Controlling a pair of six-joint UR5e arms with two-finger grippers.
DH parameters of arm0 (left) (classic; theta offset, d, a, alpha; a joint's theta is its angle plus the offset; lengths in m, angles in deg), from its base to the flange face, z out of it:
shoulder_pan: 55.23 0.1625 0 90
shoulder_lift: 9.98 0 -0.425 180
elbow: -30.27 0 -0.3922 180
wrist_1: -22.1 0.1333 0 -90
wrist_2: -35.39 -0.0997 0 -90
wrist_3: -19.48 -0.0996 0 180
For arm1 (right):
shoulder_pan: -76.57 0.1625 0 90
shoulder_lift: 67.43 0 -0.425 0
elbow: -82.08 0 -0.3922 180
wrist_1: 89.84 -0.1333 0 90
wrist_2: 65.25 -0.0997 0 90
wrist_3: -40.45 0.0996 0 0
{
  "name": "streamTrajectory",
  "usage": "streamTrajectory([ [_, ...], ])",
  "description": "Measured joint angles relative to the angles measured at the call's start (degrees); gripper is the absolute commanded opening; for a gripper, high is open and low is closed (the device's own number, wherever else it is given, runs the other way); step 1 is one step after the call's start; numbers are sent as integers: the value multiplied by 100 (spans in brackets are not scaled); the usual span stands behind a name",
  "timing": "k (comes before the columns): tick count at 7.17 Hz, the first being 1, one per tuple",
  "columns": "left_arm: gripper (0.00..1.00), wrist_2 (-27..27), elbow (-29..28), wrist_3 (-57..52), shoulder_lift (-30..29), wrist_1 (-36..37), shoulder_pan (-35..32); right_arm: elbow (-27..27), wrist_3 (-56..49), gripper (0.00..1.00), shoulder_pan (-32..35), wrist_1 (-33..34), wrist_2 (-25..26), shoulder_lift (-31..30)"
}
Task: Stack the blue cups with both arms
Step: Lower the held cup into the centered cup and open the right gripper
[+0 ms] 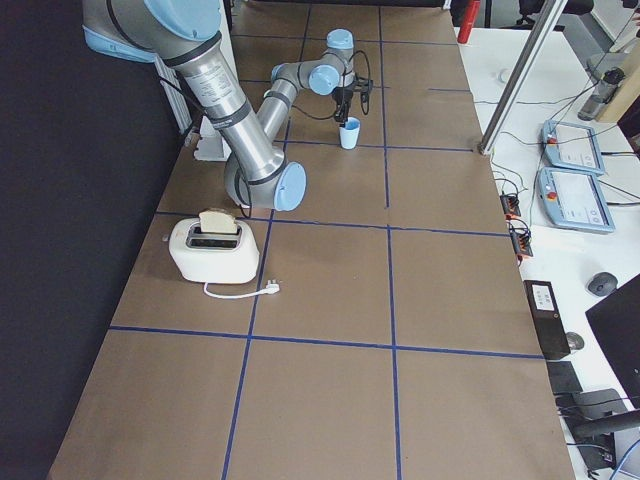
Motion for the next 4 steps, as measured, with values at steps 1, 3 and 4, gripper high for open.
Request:
streamTrajectory([
  [1,100,0,-5,1,0,2,0,3,-18,99,-7,-2,0,5],
  [3,100,-4,-33,-7,-1,-2,0,33,-205,99,132,1,-123,11],
  [4,100,-22,-63,-21,-12,-4,2,35,-580,99,386,13,-384,-65],
])
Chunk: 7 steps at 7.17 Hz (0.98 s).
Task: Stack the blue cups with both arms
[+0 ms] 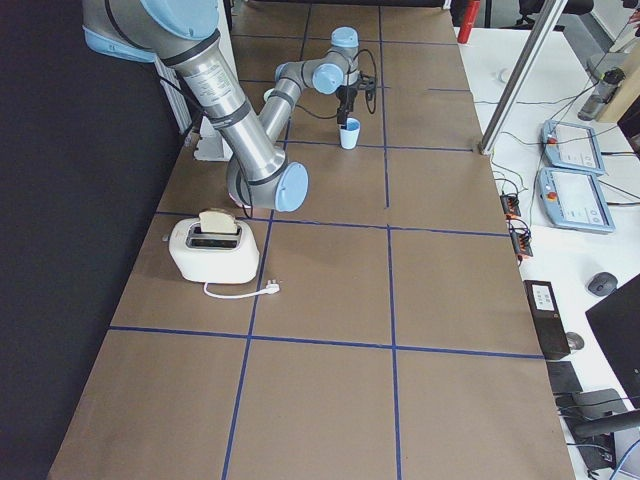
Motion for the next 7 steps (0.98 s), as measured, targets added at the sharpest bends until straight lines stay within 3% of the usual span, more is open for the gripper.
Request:
streamTrajectory([
  [2,100,-48,-74,-26,-59,10,12,-13,-1495,99,962,21,-884,-509],
  [4,100,-63,-110,-22,-96,16,21,-27,-3713,99,2183,35,-1615,-1394],
  [7,100,-48,-120,0,-154,74,18,18,-6885,99,3661,-10,-2072,-3034],
])
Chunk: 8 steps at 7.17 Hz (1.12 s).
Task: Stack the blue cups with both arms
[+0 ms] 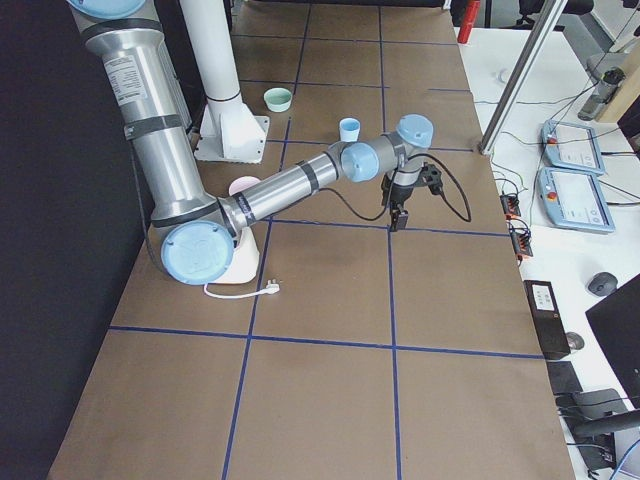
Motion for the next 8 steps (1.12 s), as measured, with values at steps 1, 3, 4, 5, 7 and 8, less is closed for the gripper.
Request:
streamTrajectory([
  [1,100,-8,7,-1,11,3,-4,41,-899,99,458,-14,-99,-574],
  [3,100,-17,31,-11,34,-2,-12,149,-2124,100,1485,-28,-348,-1588],
  [4,100,-20,38,-12,44,-4,-15,255,-2333,100,1835,-30,-391,-2019],
  [5,100,-22,58,-13,64,-5,-21,385,-2379,100,1992,-31,-399,-2354],
  [7,100,-19,91,-17,143,-7,-18,491,-2357,100,2051,-26,-406,-2571],
  [8,100,-19,67,-17,159,-20,-15,493,-2351,100,2051,-21,-418,-2590],
])
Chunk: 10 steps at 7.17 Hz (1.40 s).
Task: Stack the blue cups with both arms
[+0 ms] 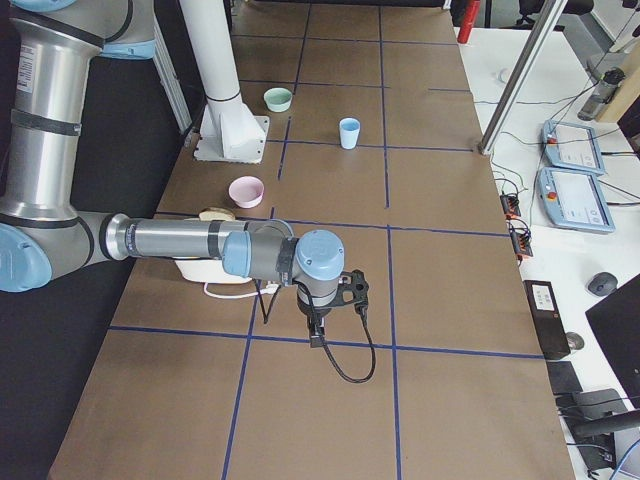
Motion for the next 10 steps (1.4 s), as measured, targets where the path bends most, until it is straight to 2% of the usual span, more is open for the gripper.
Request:
streamTrajectory([
  [10,100,0,-38,-5,16,-32,-2,2,9,100,-120,-9,-11,35],
])
